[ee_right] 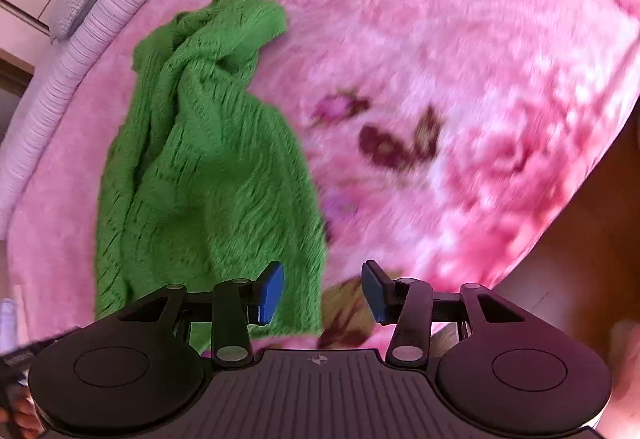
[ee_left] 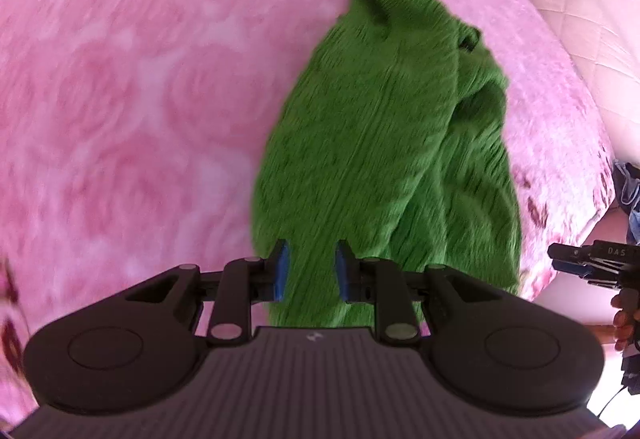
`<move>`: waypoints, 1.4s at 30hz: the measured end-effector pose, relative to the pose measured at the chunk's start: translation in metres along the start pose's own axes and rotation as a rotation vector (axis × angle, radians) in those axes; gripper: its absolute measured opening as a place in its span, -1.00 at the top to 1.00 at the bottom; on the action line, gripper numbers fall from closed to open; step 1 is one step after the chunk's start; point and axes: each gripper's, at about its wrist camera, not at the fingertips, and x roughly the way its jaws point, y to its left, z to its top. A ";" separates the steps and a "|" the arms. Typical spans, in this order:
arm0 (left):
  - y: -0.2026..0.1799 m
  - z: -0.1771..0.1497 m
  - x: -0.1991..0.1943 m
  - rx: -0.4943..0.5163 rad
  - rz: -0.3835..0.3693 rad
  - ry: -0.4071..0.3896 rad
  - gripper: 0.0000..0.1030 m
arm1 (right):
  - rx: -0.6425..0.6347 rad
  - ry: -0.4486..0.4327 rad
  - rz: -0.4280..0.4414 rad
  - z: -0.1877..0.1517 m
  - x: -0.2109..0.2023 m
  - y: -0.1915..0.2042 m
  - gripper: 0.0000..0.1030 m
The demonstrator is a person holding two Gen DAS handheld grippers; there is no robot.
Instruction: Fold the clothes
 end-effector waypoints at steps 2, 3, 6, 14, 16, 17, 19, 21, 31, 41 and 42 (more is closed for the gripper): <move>-0.005 0.019 0.003 0.038 0.000 -0.014 0.62 | 0.003 -0.028 -0.012 0.013 -0.001 -0.006 0.08; -0.008 0.030 0.006 0.058 0.001 -0.019 0.62 | 0.009 -0.041 -0.015 0.020 0.000 -0.008 0.08; -0.023 0.065 0.017 0.117 -0.001 -0.025 0.59 | 0.030 -0.058 -0.029 0.045 -0.002 -0.018 0.08; -0.064 0.161 0.075 0.069 -0.061 -0.033 0.46 | 0.134 -0.089 0.125 0.120 0.013 -0.039 0.08; -0.070 0.182 0.090 0.034 -0.079 -0.040 0.46 | 0.195 -0.085 0.182 0.138 0.025 -0.042 0.08; -0.072 0.193 0.098 0.012 -0.088 -0.040 0.46 | 0.226 -0.085 0.210 0.147 0.029 -0.044 0.08; -0.075 0.214 0.113 -0.032 -0.105 -0.038 0.46 | 0.302 -0.074 0.262 0.164 0.043 -0.047 0.08; -0.079 0.232 0.127 -0.067 -0.114 -0.037 0.45 | 0.372 -0.050 0.317 0.179 0.057 -0.049 0.08; -0.082 0.276 0.190 -0.209 -0.197 0.046 0.35 | 0.446 0.011 0.387 0.231 0.110 -0.035 -0.01; -0.076 0.300 0.153 -0.144 -0.205 -0.147 0.95 | 0.144 -0.066 0.273 0.261 0.096 0.023 0.91; -0.074 0.308 0.137 -0.134 -0.201 -0.199 0.95 | 0.086 -0.110 0.285 0.272 0.085 0.037 0.91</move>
